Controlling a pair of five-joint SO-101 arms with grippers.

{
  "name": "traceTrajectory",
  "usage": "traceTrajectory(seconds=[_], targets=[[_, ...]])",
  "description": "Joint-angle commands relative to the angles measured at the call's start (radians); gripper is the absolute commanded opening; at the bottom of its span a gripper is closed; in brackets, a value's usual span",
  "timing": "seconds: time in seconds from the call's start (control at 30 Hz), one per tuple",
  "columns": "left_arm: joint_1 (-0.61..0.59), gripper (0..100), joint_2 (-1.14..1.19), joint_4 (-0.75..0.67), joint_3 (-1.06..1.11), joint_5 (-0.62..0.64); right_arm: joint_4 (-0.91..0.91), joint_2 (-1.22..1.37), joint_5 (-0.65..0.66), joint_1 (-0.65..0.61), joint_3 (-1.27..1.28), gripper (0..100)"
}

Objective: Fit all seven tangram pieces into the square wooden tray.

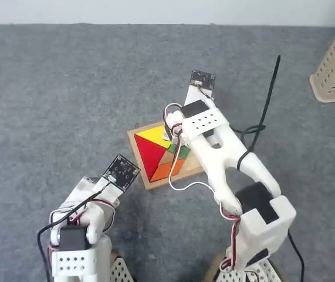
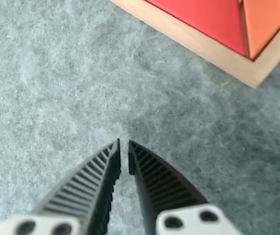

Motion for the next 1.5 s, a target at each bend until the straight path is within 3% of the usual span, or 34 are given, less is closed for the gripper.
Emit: traceTrajectory(seconds=[0.0, 0.23, 1.23, 1.33, 1.47], targets=[[0.0, 2, -0.017, 0.0, -0.01, -0.002, 0.054, -0.019, -0.006, -0.015, -0.066, 3.5], [0.0, 2, -0.017, 0.0, -0.01, -0.002, 0.128, -0.019, -0.009, -0.074, -0.066, 18.3], [0.0, 2, -0.017, 0.0, -0.01, -0.002, 0.277, -0.031, -0.002, 0.024, -0.089, 18.4], [0.0, 2, -0.017, 0.0, -0.01, -0.002, 0.286, -0.039, 0.081, 0.045, -0.104, 18.3], [0.0, 2, -0.017, 0.0, -0.01, -0.002, 0.298, -0.09, 0.4, 0.12, -0.109, 8.7]])
